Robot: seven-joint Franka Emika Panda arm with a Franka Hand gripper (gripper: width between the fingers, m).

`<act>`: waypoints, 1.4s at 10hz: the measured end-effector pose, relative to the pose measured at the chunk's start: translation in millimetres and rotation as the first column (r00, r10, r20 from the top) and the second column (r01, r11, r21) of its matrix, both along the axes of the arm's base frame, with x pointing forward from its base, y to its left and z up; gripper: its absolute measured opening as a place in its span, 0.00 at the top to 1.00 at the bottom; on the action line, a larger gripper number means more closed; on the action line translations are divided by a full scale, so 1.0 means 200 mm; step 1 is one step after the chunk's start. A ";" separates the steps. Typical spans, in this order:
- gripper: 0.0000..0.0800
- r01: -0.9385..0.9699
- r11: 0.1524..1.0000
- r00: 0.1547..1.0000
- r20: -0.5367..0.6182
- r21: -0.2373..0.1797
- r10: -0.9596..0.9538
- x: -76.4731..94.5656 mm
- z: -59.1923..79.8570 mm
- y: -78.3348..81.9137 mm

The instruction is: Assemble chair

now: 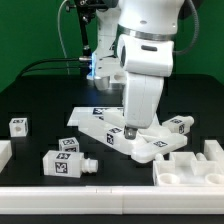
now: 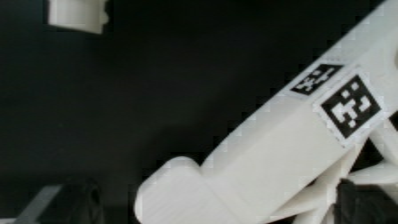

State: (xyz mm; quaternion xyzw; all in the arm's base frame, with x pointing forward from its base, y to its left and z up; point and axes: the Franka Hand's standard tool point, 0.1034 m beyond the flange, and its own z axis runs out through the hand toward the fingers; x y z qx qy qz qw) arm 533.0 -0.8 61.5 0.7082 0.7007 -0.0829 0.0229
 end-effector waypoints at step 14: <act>0.19 0.518 0.853 0.804 -0.304 -0.064 -0.511 -0.40 -0.14 -0.20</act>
Offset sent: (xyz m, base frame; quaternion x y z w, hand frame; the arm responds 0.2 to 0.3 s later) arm -0.0589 -0.0227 -0.0016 0.0209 0.0822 0.1905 0.9780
